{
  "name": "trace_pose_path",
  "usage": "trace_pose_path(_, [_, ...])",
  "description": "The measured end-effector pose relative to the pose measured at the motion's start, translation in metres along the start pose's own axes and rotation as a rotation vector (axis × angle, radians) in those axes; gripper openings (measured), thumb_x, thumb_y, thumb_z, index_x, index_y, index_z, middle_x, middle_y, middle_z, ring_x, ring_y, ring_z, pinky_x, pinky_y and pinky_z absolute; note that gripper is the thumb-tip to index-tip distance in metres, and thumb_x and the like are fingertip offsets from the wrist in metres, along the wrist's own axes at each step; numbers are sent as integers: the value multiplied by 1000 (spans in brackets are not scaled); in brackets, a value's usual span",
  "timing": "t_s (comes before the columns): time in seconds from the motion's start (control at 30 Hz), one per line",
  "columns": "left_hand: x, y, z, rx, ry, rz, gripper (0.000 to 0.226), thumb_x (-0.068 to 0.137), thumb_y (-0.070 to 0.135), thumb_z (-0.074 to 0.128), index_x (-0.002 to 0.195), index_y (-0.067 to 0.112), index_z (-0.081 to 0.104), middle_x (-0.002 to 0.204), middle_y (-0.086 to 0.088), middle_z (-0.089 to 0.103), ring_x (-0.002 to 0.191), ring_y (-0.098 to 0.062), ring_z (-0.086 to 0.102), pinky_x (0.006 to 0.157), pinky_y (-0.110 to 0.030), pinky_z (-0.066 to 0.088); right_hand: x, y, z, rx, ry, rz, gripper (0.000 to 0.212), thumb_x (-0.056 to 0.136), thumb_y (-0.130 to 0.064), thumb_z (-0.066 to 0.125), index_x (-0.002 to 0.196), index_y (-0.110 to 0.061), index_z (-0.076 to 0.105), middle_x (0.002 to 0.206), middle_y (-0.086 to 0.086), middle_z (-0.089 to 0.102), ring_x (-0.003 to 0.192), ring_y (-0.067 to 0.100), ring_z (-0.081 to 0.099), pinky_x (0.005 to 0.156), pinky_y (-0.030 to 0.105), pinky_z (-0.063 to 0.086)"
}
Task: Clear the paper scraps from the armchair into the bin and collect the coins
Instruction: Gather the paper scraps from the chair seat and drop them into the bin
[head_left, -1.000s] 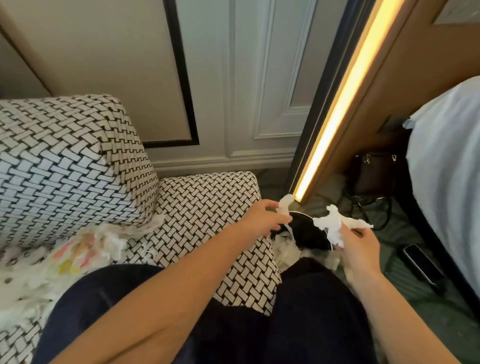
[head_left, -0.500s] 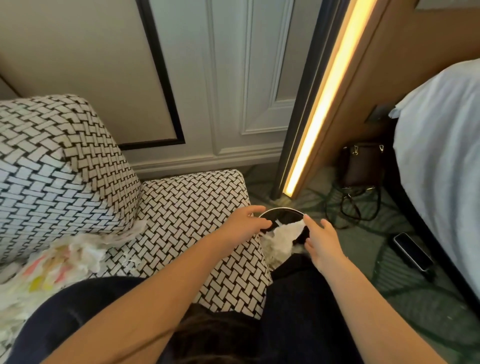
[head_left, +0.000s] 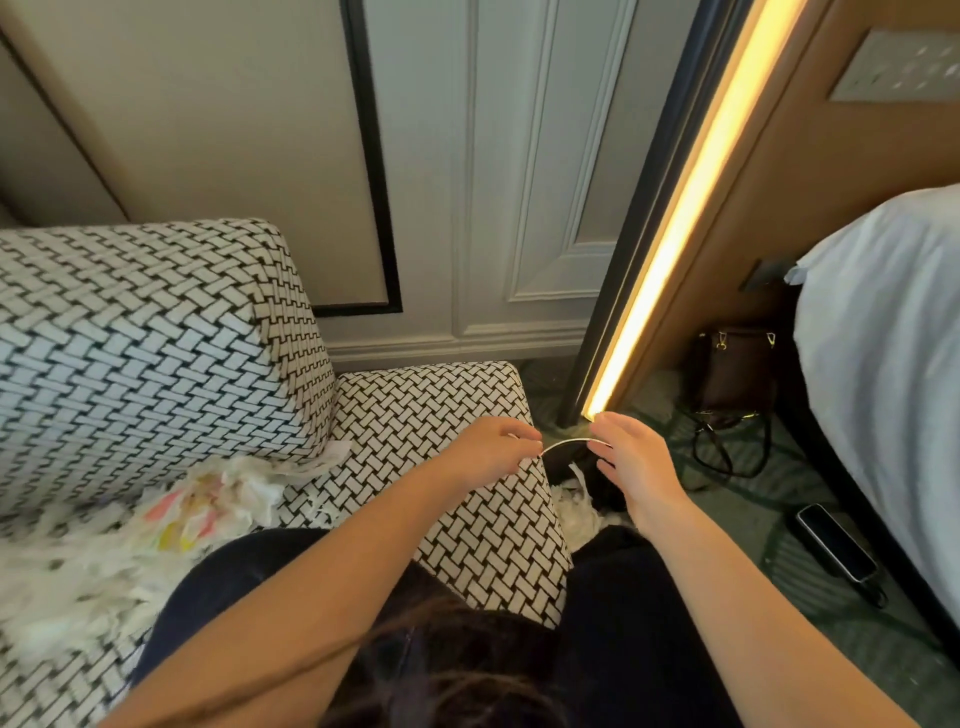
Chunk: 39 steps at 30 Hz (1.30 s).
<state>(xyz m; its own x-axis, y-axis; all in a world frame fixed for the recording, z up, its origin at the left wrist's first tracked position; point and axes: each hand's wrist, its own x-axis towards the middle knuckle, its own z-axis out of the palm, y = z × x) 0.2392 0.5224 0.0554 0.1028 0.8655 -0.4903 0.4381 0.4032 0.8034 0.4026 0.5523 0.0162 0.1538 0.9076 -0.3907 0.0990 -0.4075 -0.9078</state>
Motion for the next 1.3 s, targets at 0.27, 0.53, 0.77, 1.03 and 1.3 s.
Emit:
trace_pose_path(0.27, [-62, -7, -67, 119, 162, 110, 30, 93, 30, 52, 122, 24, 58, 119, 7, 60, 100, -8, 60, 70, -19, 37, -62, -48, 73, -166, -138, -277, 10, 88, -25, 61, 97, -24, 66, 102, -2, 68, 97, 10, 62, 98, 36, 46])
trace_pose_path(0.53, [-133, -72, -154, 0, 394, 101, 26, 90, 32, 57, 114, 24, 63, 115, 8, 63, 94, -8, 63, 87, -28, 46, -130, -71, 169, -337, -398, -515, 18, 92, -24, 57, 105, -16, 66, 95, -2, 70, 89, 9, 65, 78, 14, 47])
trace_pose_path(0.77, [-176, -143, -208, -173, 585, -6, 12, 89, 26, 58, 100, 28, 63, 105, 7, 67, 90, -11, 65, 82, -29, 48, -166, -61, 257, -465, -576, -642, 21, 93, -22, 54, 107, -12, 66, 105, -2, 68, 92, 7, 60, 82, 16, 45])
trace_pose_path(1.03, [-202, -215, -225, -121, 786, -132, 22, 91, 23, 55, 111, 17, 64, 108, 3, 65, 90, -14, 63, 82, -30, 47, -200, -11, 325, -733, -770, -814, 21, 92, -15, 55, 111, -14, 65, 114, 0, 66, 104, 15, 60, 90, 24, 48])
trace_pose_path(1.3, [-211, -260, -213, -159, 877, -247, 15, 88, 14, 58, 101, 17, 67, 108, 0, 66, 100, -18, 61, 94, -38, 48, -209, 28, 331, -1331, -1029, -1244, 37, 93, -36, 51, 129, -38, 53, 154, 5, 25, 144, 27, -3, 115, 44, -9])
